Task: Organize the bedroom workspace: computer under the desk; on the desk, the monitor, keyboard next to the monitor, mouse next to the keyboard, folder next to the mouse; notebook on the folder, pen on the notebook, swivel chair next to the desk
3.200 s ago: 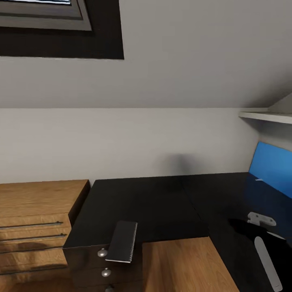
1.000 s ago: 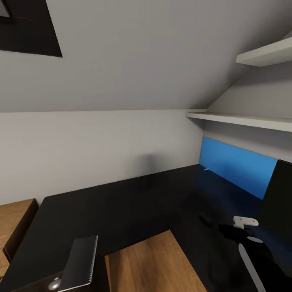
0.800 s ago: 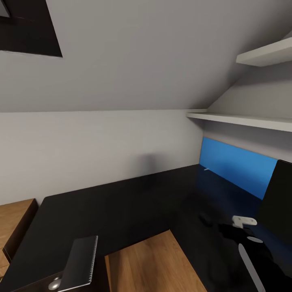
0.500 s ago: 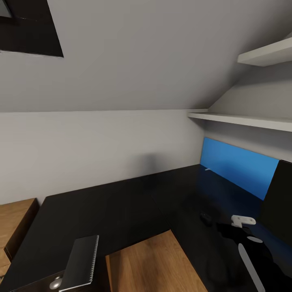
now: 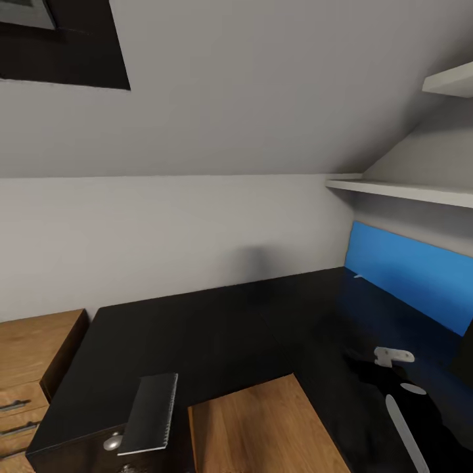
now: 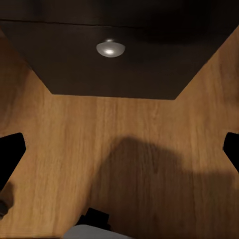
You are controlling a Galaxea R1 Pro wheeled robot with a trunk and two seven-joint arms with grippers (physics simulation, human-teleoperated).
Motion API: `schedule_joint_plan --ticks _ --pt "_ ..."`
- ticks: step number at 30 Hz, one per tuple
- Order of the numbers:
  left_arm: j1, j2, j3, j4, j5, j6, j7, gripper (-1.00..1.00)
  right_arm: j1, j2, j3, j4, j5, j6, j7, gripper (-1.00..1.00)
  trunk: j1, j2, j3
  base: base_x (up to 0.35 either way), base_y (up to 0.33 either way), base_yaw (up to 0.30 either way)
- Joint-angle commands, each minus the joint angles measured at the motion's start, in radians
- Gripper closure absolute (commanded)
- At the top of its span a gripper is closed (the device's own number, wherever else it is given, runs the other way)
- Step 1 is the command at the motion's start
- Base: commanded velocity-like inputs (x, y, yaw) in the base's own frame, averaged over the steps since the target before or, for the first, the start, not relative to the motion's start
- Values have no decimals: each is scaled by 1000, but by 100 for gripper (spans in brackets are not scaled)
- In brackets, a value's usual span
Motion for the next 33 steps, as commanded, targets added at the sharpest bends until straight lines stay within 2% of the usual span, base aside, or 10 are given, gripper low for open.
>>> schedule_joint_plan --ticks 1,7,19,25,33 --pt "0 0 -2 -2 8 -1 1 -100 0 -1 1 -1 -11 4 -8 -100 0 -1 -2 0 0 132" --pt "0 0 -3 -2 8 -1 1 -100 0 -2 0 1 -7 3 -8 -100 0 -1 -4 13 0 50" --pt "0 0 -3 -2 7 -1 0 -100 0 -3 4 32 -1 -3 -7 -100 0 -1 -4 131 0 4" --pt "0 0 -1 -2 7 -1 0 -100 0 -5 6 74 -1 -77 -5 -100 0 -1 -4 53 0 0" --pt "0 1 -1 -2 7 -1 0 -100 0 -7 5 120 4 -103 -6 -100 0 -1 -4 162 0 0"
